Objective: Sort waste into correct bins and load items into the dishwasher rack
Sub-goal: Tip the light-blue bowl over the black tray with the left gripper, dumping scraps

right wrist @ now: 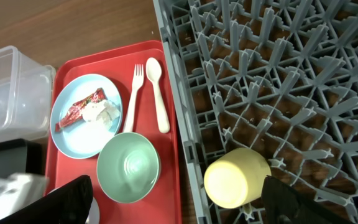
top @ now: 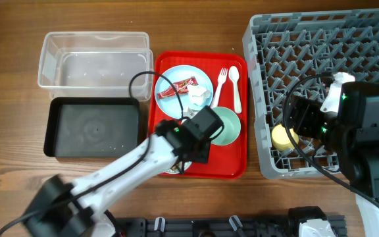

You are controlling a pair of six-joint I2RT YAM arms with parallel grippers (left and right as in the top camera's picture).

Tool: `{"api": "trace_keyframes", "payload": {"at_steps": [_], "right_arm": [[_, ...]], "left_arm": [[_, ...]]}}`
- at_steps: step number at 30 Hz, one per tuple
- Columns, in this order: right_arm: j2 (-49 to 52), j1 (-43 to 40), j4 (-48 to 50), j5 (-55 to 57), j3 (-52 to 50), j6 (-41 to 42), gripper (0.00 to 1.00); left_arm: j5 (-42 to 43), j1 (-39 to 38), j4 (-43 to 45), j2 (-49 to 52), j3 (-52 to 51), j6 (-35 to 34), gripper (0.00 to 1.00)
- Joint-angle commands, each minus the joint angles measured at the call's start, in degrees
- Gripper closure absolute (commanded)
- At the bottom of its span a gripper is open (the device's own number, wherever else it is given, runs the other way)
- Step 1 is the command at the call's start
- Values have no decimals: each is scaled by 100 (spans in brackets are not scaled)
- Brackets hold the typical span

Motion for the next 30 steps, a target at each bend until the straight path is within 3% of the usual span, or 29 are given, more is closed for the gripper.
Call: {"api": "trace_keyframes", "payload": {"at_steps": [1,4,7,12,14,17,20,24,30], "right_arm": [[0,-9,-39,-87,50,-114,11],[0,-9,-59,-87,50,-114,11],[0,-9,-59,-87,50,-114,12],[-2,-9,-61,-87,50,-116,12],[0,-9,-52,-87,50,-114,11],[0,-9,-70,-87,50,-111,12],[0,-9,-72,-87,50,-101,11],[0,-9,-76,-87,50,-103,11],[0,-9,-96,-87,50,-103,11]], "left_arm": [[-345,-31,232,789,-70,-144,53],[-345,-31,378,1047,-70,-120,66],[-348,-31,450,1051,-70,-101,95],[-326,59,-129,723,199,46,96],[133,299,-570,146,603,227,96],[1405,1318,-719,-586,647,647,96],[3069,2983,-826,-737,643,1421,96],[5298,5298,-1117,-190,627,2817,96],[7307,6913,-1572,1034,376,4221,96]]}}
